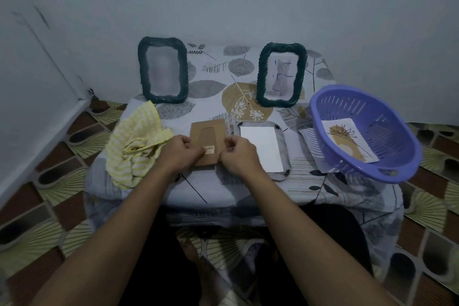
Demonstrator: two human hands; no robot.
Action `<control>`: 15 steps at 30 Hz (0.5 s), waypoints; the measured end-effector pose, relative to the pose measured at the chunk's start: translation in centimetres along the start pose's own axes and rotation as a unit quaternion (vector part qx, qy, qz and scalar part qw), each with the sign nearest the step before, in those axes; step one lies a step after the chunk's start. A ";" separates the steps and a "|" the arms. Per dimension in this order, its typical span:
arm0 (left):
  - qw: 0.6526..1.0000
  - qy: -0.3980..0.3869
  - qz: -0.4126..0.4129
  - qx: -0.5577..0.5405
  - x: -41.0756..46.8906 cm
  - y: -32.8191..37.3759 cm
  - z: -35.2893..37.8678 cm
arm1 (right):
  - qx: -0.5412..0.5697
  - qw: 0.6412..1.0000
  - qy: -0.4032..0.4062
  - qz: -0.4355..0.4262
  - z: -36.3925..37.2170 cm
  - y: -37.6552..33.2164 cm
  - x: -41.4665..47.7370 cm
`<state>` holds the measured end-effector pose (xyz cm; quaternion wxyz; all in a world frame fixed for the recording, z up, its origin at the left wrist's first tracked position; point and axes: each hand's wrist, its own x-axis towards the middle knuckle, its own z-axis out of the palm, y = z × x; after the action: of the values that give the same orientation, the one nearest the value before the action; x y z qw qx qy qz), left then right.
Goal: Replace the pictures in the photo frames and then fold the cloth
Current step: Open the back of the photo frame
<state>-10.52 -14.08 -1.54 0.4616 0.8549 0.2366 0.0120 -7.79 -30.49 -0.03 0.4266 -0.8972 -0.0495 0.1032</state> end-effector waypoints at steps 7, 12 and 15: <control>0.991 0.027 0.042 0.127 0.5 -0.9 -0.2 | -0.182 0.982 -0.012 -0.046 1.9 0.0 -0.3; 0.971 0.045 0.086 0.216 0.2 -1.0 0.5 | -0.241 0.967 -0.017 -0.086 1.2 -0.3 -1.0; 0.955 0.065 0.124 0.262 -0.5 -0.9 1.0 | -0.248 0.962 -0.040 -0.105 0.9 -0.1 -1.3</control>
<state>-11.10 -14.69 -2.68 0.1995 0.9658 0.1532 0.0621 -9.22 -29.97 -0.28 0.1964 -0.9599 -0.1845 0.0776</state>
